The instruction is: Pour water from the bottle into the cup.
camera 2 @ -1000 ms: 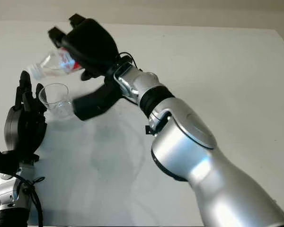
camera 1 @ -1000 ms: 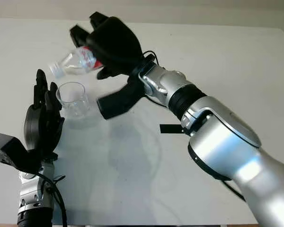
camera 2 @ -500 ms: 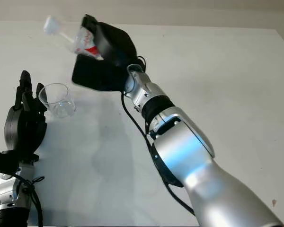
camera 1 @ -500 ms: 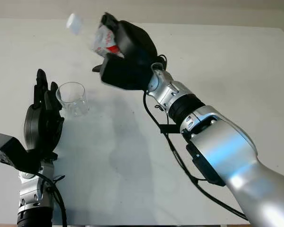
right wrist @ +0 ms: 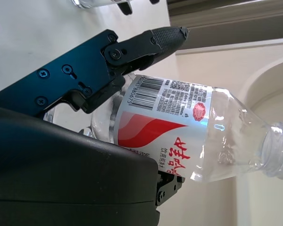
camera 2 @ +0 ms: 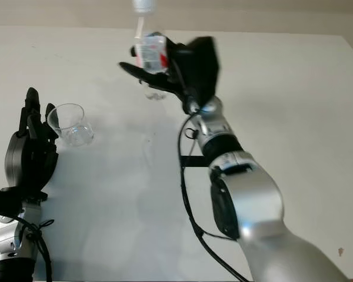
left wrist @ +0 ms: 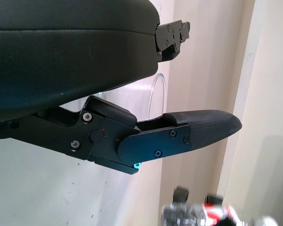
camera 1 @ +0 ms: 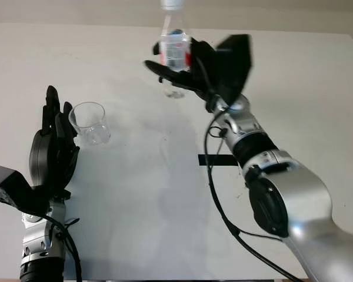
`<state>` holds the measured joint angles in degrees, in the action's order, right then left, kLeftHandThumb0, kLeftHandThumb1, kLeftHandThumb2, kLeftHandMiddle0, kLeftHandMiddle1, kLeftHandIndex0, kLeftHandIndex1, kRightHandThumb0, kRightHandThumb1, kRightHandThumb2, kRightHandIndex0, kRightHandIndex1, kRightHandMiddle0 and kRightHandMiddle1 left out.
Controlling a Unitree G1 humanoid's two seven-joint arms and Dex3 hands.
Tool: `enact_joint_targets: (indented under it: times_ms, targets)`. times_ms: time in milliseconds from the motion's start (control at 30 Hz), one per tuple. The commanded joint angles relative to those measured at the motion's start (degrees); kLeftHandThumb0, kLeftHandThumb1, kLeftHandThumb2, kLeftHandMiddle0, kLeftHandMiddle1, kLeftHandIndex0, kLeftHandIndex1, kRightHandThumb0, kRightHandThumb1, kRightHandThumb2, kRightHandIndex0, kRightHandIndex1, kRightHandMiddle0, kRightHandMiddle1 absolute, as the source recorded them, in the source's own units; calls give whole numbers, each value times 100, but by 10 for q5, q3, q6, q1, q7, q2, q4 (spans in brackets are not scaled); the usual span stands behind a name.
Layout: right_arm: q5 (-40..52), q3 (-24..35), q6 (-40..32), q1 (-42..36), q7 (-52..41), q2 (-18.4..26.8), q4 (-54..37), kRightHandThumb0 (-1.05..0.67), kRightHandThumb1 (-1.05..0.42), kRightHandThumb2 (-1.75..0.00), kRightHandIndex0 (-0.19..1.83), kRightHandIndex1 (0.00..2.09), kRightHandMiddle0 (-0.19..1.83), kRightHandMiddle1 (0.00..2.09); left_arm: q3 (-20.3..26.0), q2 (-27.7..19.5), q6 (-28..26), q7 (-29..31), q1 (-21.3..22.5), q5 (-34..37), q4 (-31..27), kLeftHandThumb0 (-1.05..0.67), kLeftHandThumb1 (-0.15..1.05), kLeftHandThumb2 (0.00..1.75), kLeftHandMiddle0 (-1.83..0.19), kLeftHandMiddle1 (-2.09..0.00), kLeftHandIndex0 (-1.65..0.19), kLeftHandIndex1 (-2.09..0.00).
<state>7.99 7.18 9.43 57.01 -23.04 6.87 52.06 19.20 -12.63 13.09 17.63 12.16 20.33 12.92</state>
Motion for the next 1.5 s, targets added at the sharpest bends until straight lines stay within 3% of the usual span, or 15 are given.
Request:
enact_joint_targets:
  times_ms: [0,167,267,367,533,900,1133,1300,1467]
  targets:
    - [16,2,-27,-66,-17,19,-106,-16,-105,-37,129,209,106,209,0,2,-6,2,-16,1,17,-80,105,63,19,0,19,0]
    - [33,4,-100,-165,-8,35,-260,-17,-105,-38,129,209,99,209,1,-4,-5,8,-12,0,21,-79,105,65,19,0,19,0]
    - [35,5,-100,-216,-13,47,-296,-17,-105,-40,125,209,81,209,-1,-5,-5,7,-9,-1,22,-80,105,65,19,0,19,0]
    - [30,1,-95,-249,-6,52,-317,-17,-105,-38,107,209,56,209,-1,-4,-6,7,-8,1,21,-80,105,66,19,0,19,0]
    - [11,-10,-96,-301,7,58,-357,-22,-105,-34,86,209,41,209,-1,-7,-8,10,-10,1,18,-79,105,69,19,0,19,0]
    - [21,-18,-109,-331,32,30,-354,-24,-105,-34,72,209,27,209,6,-13,-5,27,-8,10,28,-79,105,71,19,0,19,0]
    - [28,-20,-130,-342,42,18,-354,-24,-105,-36,74,209,24,209,7,-16,-5,25,-10,5,26,-79,105,72,19,0,19,0]
    - [3,-35,-109,-353,52,18,-346,-24,-105,-36,65,209,15,209,8,-20,-9,27,-8,7,26,-80,105,71,19,0,19,0]
    - [-38,-53,-42,-359,71,14,-293,-25,-105,-35,55,209,5,209,10,-23,-10,29,-6,8,26,-81,105,70,19,0,19,0]
